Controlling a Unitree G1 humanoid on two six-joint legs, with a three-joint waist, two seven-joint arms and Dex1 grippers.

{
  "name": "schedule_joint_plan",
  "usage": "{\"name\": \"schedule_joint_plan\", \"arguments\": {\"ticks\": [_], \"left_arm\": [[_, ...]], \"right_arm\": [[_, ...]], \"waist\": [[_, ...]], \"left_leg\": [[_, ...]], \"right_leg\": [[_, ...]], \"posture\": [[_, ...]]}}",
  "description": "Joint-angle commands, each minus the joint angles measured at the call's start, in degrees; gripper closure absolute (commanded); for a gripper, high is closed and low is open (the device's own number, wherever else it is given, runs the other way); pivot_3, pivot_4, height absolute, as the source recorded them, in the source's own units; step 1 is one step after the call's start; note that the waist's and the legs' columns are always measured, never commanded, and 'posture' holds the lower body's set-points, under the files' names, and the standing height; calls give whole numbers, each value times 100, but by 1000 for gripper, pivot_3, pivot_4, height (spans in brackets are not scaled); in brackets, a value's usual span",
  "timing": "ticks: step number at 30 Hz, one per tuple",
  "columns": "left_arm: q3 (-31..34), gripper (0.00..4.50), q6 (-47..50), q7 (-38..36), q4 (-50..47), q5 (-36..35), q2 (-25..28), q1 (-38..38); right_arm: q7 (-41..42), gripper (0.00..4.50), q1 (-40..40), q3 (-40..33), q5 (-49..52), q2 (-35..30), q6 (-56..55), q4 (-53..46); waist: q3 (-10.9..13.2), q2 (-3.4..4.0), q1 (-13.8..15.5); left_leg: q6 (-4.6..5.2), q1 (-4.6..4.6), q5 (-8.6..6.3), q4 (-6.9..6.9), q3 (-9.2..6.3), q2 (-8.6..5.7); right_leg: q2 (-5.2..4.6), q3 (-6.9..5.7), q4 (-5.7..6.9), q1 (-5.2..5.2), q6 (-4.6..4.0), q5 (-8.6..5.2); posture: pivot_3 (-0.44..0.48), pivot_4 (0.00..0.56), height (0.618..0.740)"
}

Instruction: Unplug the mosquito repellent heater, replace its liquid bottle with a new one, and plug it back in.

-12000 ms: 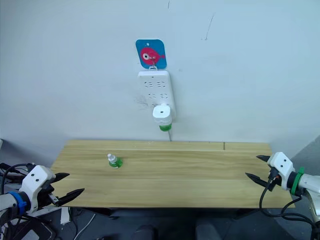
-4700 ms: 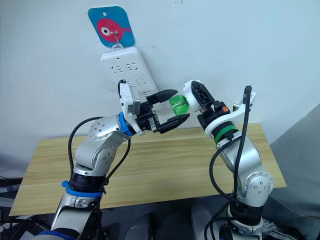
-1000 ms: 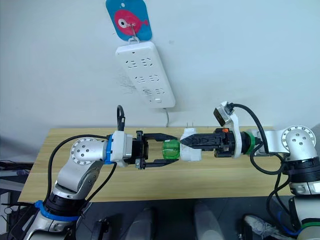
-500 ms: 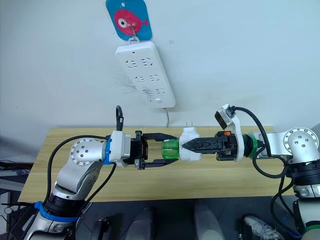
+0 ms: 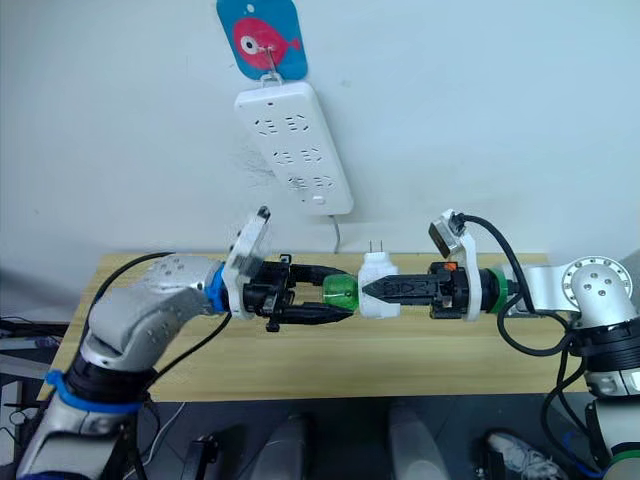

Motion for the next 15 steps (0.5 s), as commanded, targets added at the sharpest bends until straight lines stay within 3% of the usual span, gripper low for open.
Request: {"name": "schedule_joint_plan", "arguments": {"ticks": [1, 7, 10, 12, 15], "left_arm": [[330, 2238, 820, -2, 267, -468, 176, -191], [405, 2238, -267, 149, 140, 200, -141, -185], [33, 1251, -2252, -452, -14, 1524, 71, 298], [12, 554, -3223, -691, 58, 1986, 44, 519], [98, 542, -4364, -701, 212, 2424, -180, 702]], "right_arm": [[188, 1481, -76, -126, 262, -46, 35, -324], [134, 1481, -48, -98, 305, -5, -96, -319], [105, 1481, -44, -136, 305, 6, -143, -219], [79, 1481, -56, -155, 305, 17, -166, -157], [36, 1481, -61, -175, 305, 15, -178, -91]], "waist": [[7, 2, -13], [14, 1, 23], [14, 2, 15], [15, 4, 13], [16, 4, 40]], "left_leg": [[0, 0, 0, -1, 1, 0], [1, -1, -1, -5, -1, 4], [0, 0, -1, -4, 6, 4], [0, 5, -1, -6, 14, 5], [0, 1, -1, -4, 11, 6]], "right_leg": [[0, 0, -2, -1, 0, 0], [-1, -6, -5, -2, -1, 0], [-2, 1, -5, -1, -1, 0], [-2, 8, -6, -2, -2, 0], [-1, 6, -6, -2, -3, 1]], "posture": [[-129, 266, 740], [-126, 267, 740], [-128, 268, 740], [-132, 266, 740], [-129, 264, 740]]}}
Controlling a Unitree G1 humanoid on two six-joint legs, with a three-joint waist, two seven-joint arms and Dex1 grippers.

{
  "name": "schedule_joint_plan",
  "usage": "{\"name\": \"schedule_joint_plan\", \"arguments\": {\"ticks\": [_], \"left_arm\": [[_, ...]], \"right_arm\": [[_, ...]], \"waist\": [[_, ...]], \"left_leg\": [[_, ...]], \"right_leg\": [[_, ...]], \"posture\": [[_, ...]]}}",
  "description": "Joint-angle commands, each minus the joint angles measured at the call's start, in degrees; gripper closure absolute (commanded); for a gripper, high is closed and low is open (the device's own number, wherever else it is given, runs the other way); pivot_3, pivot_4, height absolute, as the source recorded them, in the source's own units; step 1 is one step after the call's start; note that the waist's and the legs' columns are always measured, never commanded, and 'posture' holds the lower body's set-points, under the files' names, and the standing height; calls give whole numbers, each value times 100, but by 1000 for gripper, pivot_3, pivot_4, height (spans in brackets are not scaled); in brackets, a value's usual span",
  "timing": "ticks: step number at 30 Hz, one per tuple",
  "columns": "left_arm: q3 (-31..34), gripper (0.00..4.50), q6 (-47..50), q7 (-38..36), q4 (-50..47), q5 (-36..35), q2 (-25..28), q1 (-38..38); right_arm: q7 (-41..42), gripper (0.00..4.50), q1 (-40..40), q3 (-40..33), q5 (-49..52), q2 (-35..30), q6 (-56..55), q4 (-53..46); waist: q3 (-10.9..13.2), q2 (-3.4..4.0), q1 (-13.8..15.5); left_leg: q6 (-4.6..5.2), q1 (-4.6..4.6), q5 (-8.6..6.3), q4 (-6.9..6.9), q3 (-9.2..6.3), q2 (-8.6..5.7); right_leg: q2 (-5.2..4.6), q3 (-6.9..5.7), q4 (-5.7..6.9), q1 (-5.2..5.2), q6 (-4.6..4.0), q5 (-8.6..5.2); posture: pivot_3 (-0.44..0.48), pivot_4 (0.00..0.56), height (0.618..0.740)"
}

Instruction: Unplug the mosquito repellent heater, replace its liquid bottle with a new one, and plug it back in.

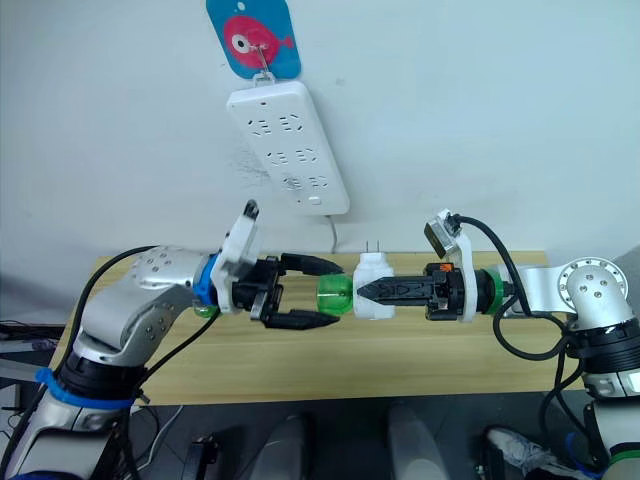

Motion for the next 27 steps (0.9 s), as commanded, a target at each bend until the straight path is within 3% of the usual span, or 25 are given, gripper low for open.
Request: {"name": "schedule_joint_plan", "arguments": {"ticks": [1, 4, 6, 12, 19, 20, 23, 27], "left_arm": [[124, 542, -1609, -15, 60, 581, -281, 105], [166, 542, -2375, 216, 152, 854, -582, 159], [192, 542, -2386, 371, 100, 785, -746, 138], [108, 542, -2651, 197, 181, 788, -716, 249], [133, 2215, -2395, 101, 13, 510, -682, 230], [145, 2239, -2287, 40, -43, 455, -604, 227], [153, 2239, -840, 117, -308, -20, -188, 190], [163, 2239, 2901, -38, -236, -1920, 861, -364]], "right_arm": [[27, 1481, -66, -146, 246, 1, 1, -10], [5, 1481, -64, -146, 246, -14, 1, 11], [-9, 1481, -57, -142, 246, -13, -1, 2], [-40, 1481, -61, -134, 245, -9, -10, -5], [-104, 1481, -50, -139, 244, -17, -41, -12], [-112, 1481, -45, -139, 242, -22, -47, -11], [-111, 1481, -39, -146, 199, -26, -43, -19], [-23, 1481, -36, -135, 85, -32, 32, -100]], "waist": [[0, 0, 18], [0, -1, 52], [0, -1, 49], [0, -1, 9], [0, -1, 0], [0, -1, 0], [0, -1, -2], [3, -3, -30]], "left_leg": [[0, -2, 0, 2, 2, -1], [0, -7, 0, 7, 7, -11], [0, -9, 0, 9, 10, -12], [1, -5, 0, 9, 8, -9], [1, -5, 0, 9, 7, -9], [1, -5, 0, 9, 7, -9], [1, -5, 0, 8, 6, -8], [2, -4, 0, 8, -9, -6]], "right_leg": [[-2, 2, 0, 0, 0, 0], [-12, 5, -4, 1, 8, 4], [-13, 9, -6, 1, 14, 8], [-10, 7, -1, 1, 15, 9], [-9, 7, 0, 1, 15, 9], [-9, 6, 0, 1, 15, 9], [-8, 5, 0, 0, 15, 9], [-4, -2, 7, 0, 15, 8]], "posture": [[-129, 264, 740], [-126, 261, 740], [-126, 261, 740], [-128, 258, 740], [-124, 257, 740], [-122, 257, 740], [-115, 257, 740], [-110, 258, 740]]}}
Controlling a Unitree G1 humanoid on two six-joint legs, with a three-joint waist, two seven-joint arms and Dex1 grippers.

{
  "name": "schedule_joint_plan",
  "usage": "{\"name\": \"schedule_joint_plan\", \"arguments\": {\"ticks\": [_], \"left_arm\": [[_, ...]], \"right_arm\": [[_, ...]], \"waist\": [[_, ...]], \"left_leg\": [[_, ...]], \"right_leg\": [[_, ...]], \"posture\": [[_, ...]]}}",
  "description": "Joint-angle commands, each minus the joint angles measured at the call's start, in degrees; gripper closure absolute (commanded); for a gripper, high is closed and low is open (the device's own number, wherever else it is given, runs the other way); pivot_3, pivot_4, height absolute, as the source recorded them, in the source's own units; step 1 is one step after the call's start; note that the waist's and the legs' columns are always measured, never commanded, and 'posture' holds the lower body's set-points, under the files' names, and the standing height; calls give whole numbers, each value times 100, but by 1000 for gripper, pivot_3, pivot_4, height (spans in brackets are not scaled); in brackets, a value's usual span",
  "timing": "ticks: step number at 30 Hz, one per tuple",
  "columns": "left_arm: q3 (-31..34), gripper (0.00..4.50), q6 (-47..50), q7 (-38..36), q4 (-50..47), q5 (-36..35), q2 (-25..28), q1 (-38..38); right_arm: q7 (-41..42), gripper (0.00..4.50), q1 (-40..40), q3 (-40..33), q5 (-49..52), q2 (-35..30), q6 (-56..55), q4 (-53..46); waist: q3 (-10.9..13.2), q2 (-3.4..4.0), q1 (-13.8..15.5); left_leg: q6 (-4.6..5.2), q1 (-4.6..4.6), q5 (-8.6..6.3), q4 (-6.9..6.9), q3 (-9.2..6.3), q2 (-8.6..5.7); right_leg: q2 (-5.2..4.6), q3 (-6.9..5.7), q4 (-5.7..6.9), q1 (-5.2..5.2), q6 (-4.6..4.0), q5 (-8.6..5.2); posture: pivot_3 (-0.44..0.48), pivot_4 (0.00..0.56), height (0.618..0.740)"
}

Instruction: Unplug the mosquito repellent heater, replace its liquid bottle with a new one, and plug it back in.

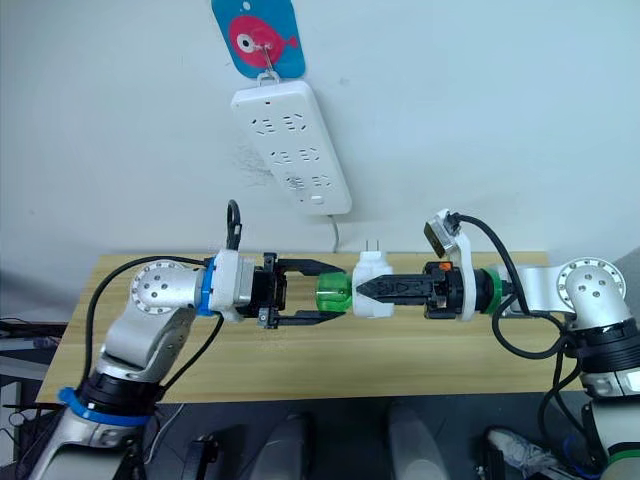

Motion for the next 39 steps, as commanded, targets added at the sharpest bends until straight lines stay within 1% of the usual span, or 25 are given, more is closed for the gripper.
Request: {"name": "schedule_joint_plan", "arguments": {"ticks": [1, 2, 3, 5, 7, 10, 12, 13, 15, 16, 18, 20, 23, 25, 31, 34, 35, 36, 37, 39], "left_arm": [[232, 2239, 2565, -260, 243, -1397, 746, -434], [316, 2239, 3010, -136, 373, -1711, 737, -622], [379, 2239, 3141, 15, 409, -1807, 672, -729], [445, 2239, 3224, 271, 378, -1823, 554, -830], [531, 2239, 3253, 361, 293, -1894, 483, -823], [557, 2239, 3037, 675, 227, -1621, 343, -749], [452, 1531, 2343, 564, 93, -1095, 333, -541], [355, 1339, 1667, 483, 8, -623, 325, -363], [233, 726, 330, 174, -85, 151, 291, 30], [209, 702, -445, 26, -68, 525, 227, 221], [229, 702, -1426, -174, -9, 891, 69, 475], [239, 702, -1994, -250, 85, 1087, -82, 558], [347, 702, -2642, -49, 268, 1245, -488, 373], [355, 702, -2881, -13, 353, 1332, -606, 297], [215, 702, -2943, 9, 300, 1293, -776, 277], [168, 1301, -2876, -72, 293, 1244, -790, 300], [155, 1649, -2868, -97, 293, 1239, -785, 300], [139, 1850, -2837, -121, 282, 1234, -769, 305], [142, 2191, -2767, -118, 266, 1209, -758, 314], [147, 2246, -2484, -176, 199, 1133, -641, 306]], "right_arm": [[141, 1481, -32, -230, 2, -160, 83, -156], [151, 1481, -30, -219, -3, -158, 79, -174], [156, 1481, -31, -210, -5, -153, 71, -190], [162, 1481, -28, -200, 0, -149, 52, -209], [157, 1481, -24, -197, 5, -147, 36, -215], [130, 1481, -9, -205, 36, -145, 15, -216], [110, 1481, 3, -212, 54, -146, -4, -211], [108, 1481, 5, -214, 53, -150, -6, -208], [112, 1481, 2, -212, 50, -163, -8, -196], [118, 1481, -3, -214, 42, -168, -5, -187], [120, 1481, -17, -222, 28, -167, 2, -163], [128, 1481, -23, -231, 10, -166, 14, -153], [140, 1481, -35, -233, -3, -174, 34, -143], [148, 1481, -46, -233, -8, -178, 47, -132], [137, 1481, -71, -217, 13, -162, 47, -125], [127, 1481, -76, -210, 22, -153, 41, -131], [129, 1481, -80, -208, 16, -150, 42, -126], [127, 1481, -81, -207, 17, -148, 40, -126], [125, 1481, -82, -206, 17, -146, 38, -128], [122, 1481, -74, -209, 21, -149, 36, -148]], "waist": [[3, -1, -13], [4, 1, -9], [4, 1, -5], [5, 0, -4], [5, 0, 1], [5, 0, 10], [5, 0, 12], [5, 0, 7], [5, 1, 6], [5, 1, 5], [6, 2, 28], [6, 1, 41], [6, 0, 93], [7, -1, 112], [7, -1, 86], [7, -1, 66], [7, -1, 57], [7, -1, 43], [7, -1, 38], [7, -1, 34]], "left_leg": [[0, -1, 0, 1, -6, 0], [0, -1, 0, 1, -6, 1], [0, 0, 0, 1, -4, -1], [0, -2, 0, 1, -3, 0], [0, -2, 0, 0, -2, 1], [0, -1, 0, -4, -4, 4], [-1, -1, 0, -4, -2, 4], [-1, -1, 0, -4, -1, 4], [-1, 3, 0, -5, 10, 4], [-1, 3, 0, -5, 13, 6], [-1, 4, 0, -7, 18, 6], [-1, 2, 0, -6, 20, 4], [-1, -1, 0, 0, 20, -2], [-1, -4, 0, 8, 21, -4], [0, -5, 0, 12, 22, -2], [0, -5, 0, 12, 22, -2], [0, -5, 0, 12, 22, -2], [0, -5, 0, 12, 22, -2], [0, -5, 0, 12, 21, -2], [0, -4, 0, 12, 21, -2]], "right_leg": [[3, -6, 3, 0, 1, 0], [4, -7, 0, 0, 1, -1], [2, -6, 1, 1, 1, -1], [2, -6, -4, 1, 1, -1], [1, -6, -7, 0, 1, -1], [3, -9, -6, -2, 0, -1], [2, -6, -6, -2, -1, -1], [2, -5, -8, -1, -1, -1], [1, 4, -7, -2, -1, -1], [2, 7, -8, -4, -2, 0], [2, 12, -7, -4, -2, 0], [-1, 13, -8, -5, -2, 0], [-5, 14, -8, -3, -1, 1], [-5, 17, -9, -2, 4, 4], [-4, 18, -7, -3, 7, 6], [-3, 18, -6, -3, 7, 6], [-3, 18, -6, -2, 7, 6], [-3, 18, -6, -2, 6, 6], [-3, 18, -6, -2, 6, 6], [-3, 17, -5, -2, 6, 6]], "posture": [[-110, 258, 740], [-110, 258, 740], [-110, 258, 740], [-111, 259, 740], [-111, 259, 740], [-113, 260, 740], [-114, 261, 740], [-114, 261, 740], [-115, 260, 740], [-115, 260, 740], [-115, 260, 740], [-115, 259, 740], [-112, 259, 740], [-112, 260, 740], [-112, 262, 740], [-112, 262, 740], [-113, 262, 740], [-113, 262, 740], [-114, 263, 740], [-114, 263, 740]]}}
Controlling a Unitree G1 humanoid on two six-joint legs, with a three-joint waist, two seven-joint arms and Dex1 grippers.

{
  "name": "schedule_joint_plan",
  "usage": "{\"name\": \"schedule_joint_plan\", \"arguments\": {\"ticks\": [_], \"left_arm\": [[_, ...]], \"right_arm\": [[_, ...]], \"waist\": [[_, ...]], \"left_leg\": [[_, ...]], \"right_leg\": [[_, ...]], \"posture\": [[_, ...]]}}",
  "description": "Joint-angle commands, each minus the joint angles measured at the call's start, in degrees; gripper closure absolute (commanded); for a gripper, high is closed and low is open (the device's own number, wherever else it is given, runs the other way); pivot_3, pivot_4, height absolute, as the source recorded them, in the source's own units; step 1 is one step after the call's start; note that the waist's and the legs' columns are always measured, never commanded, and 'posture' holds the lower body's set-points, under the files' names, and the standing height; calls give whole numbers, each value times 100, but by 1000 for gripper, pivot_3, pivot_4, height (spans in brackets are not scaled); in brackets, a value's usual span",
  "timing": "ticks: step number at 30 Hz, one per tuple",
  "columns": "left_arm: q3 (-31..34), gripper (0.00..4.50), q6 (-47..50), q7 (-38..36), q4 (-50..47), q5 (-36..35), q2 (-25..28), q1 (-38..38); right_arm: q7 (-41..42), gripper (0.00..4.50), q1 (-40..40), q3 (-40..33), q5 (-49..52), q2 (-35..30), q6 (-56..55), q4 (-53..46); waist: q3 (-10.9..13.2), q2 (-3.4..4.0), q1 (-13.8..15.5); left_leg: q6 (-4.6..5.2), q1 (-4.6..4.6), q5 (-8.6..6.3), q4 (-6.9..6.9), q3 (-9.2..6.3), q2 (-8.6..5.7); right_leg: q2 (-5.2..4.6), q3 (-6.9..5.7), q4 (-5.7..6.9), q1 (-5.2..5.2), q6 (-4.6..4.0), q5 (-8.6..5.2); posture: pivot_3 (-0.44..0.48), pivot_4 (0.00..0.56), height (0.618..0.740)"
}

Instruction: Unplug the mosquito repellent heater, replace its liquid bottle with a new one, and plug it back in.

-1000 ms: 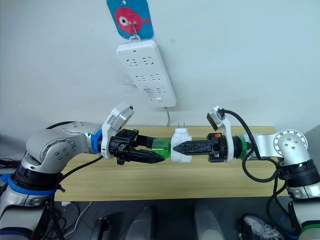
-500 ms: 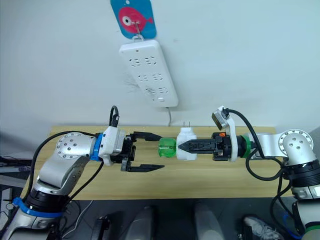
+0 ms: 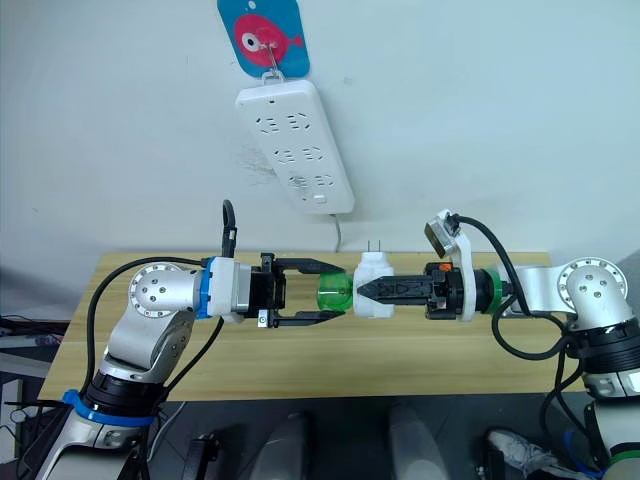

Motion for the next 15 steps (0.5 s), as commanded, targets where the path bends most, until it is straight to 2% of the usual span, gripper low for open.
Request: {"name": "schedule_joint_plan", "arguments": {"ticks": [1, 3, 5, 7, 11, 15], "left_arm": [[51, 2246, 734, 52, -302, -328, 219, -66], [54, 2246, 2136, 294, -378, -765, 485, -232], [233, 2246, 4300, 715, -177, -1942, 705, -591], [297, 2246, 5675, 596, 91, -2745, 962, -898], [444, 2246, 6050, 470, 165, -3105, 1023, -1070], [406, 2246, 5558, 617, -26, -2721, 952, -939]], "right_arm": [[85, 1481, -73, -145, 114, -9, 33, -143], [104, 1481, -64, -151, 95, -10, 43, -147], [136, 1481, -60, -145, 57, -7, 69, -165], [178, 1481, -52, -139, 18, -19, 100, -194], [232, 1481, -40, -154, -40, -41, 140, -221], [234, 1481, -21, -157, -44, -40, 113, -250]], "waist": [[0, 0, -5], [1, -1, -9], [1, -2, -7], [2, -3, -18], [4, 0, -53], [4, 0, -40]], "left_leg": [[0, 0, 0, 0, 0, 0], [0, -1, 0, 0, -3, 0], [0, -1, 0, 1, -11, 0], [0, -2, 0, 4, -20, -1], [1, 0, 0, 3, -20, 1], [0, 0, 0, -2, -22, 6]], "right_leg": [[0, 0, 0, 0, 0, 0], [1, -1, 0, 0, 0, 0], [1, -8, 2, 1, 0, 0], [2, -15, 6, 4, 2, -1], [4, -17, 3, 4, 1, -1], [6, -21, 2, 1, 0, -2]], "posture": [[-114, 263, 740], [-108, 260, 740], [-110, 261, 740], [-111, 260, 740], [-113, 260, 740], [-113, 259, 740]]}}
